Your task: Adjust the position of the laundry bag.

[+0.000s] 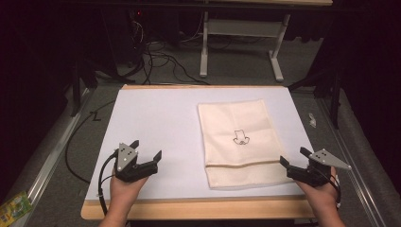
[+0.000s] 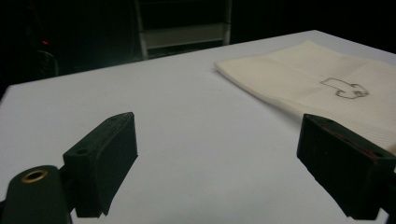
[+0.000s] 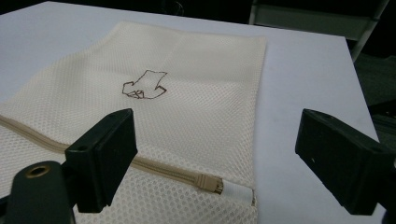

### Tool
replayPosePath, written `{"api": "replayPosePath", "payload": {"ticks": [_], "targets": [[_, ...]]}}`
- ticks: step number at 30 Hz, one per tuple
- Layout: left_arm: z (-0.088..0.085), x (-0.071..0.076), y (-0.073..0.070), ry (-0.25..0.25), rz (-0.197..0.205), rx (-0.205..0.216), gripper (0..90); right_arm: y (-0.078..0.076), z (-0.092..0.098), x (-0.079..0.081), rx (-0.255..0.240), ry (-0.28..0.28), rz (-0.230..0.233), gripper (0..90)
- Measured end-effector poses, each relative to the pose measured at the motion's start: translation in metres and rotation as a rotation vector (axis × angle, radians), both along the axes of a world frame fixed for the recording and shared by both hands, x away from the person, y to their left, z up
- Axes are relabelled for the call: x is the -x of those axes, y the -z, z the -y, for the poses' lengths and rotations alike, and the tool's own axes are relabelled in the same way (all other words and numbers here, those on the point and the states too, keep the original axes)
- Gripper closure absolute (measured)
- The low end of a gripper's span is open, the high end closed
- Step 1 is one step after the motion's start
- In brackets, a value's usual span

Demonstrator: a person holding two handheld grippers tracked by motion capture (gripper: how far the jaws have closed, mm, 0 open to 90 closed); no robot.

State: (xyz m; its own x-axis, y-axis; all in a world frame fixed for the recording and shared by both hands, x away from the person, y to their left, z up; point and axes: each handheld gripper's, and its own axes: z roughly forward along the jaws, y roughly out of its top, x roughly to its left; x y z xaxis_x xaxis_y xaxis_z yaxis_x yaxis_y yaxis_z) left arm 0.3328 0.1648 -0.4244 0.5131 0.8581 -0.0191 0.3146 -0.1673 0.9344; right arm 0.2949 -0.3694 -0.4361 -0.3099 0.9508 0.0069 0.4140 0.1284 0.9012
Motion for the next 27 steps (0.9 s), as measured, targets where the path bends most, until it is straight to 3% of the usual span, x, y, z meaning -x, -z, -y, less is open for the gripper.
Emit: {"api": "replayPosePath", "payload": {"ticks": [3,13,17,19,21,24,25,26,27], "targets": [[0.003,-0.002,0.003,0.011,-0.017,-0.023,13.6,0.000,-0.001,0.000,0.000,0.000,-0.002,12.0],[0.003,-0.003,0.006,0.009,-0.035,-0.022,15.5,0.002,0.002,-0.001,0.000,0.000,-0.013,11.9],[0.010,-0.005,0.009,0.044,-0.050,-0.016,15.7,0.001,0.001,-0.001,0.003,0.001,-0.008,12.1],[0.013,-0.005,0.012,0.053,-0.048,-0.024,15.7,0.001,0.001,-0.001,0.005,0.001,-0.008,12.2],[0.024,-0.006,0.016,0.056,-0.005,-0.055,15.8,0.001,0.001,-0.002,0.007,0.000,-0.008,12.3],[0.049,-0.020,0.022,0.097,-0.099,-0.024,18.5,0.001,-0.001,-0.003,0.018,-0.011,-0.003,13.2],[0.049,-0.020,0.022,0.097,-0.099,-0.024,20.7,0.001,-0.001,-0.003,0.018,-0.011,-0.003,13.2],[0.067,-0.024,0.027,0.145,-0.135,-0.045,22.7,0.002,-0.001,-0.003,0.029,-0.018,0.003,13.3],[0.067,-0.024,0.027,0.145,-0.135,-0.045,24.1,0.002,-0.001,-0.003,0.029,-0.018,0.003,13.3]]}}
